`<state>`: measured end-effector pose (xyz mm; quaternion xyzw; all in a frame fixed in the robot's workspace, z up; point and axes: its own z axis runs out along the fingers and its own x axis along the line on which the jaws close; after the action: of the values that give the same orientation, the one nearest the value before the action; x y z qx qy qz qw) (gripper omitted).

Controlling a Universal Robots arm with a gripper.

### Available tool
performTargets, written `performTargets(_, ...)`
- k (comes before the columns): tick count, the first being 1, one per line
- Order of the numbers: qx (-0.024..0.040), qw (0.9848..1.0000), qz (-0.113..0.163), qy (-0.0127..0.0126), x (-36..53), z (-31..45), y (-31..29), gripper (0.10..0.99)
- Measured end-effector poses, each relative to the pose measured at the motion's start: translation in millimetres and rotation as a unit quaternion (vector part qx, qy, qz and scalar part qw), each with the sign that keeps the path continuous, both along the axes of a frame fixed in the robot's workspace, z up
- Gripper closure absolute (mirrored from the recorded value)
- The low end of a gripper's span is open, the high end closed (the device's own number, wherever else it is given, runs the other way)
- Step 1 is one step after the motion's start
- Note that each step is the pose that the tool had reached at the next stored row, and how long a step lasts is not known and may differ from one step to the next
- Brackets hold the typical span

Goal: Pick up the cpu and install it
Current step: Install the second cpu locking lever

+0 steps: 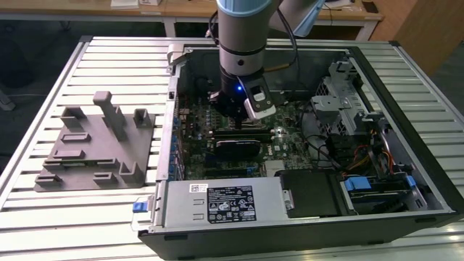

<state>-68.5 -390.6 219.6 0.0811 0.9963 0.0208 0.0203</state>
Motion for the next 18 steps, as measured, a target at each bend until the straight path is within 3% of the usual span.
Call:
performTargets(4,0.0124,0.9999,0.010,0.0000,-1.9,-1.3,-0.3,0.980)
performTargets(13,0.0195,0.9988,0.044,0.0005,-5.5,-4.1,-1.2,0.980)
performTargets(18,0.0241,0.9985,0.049,0.0003,-5.5,-5.6,-5.3,0.980)
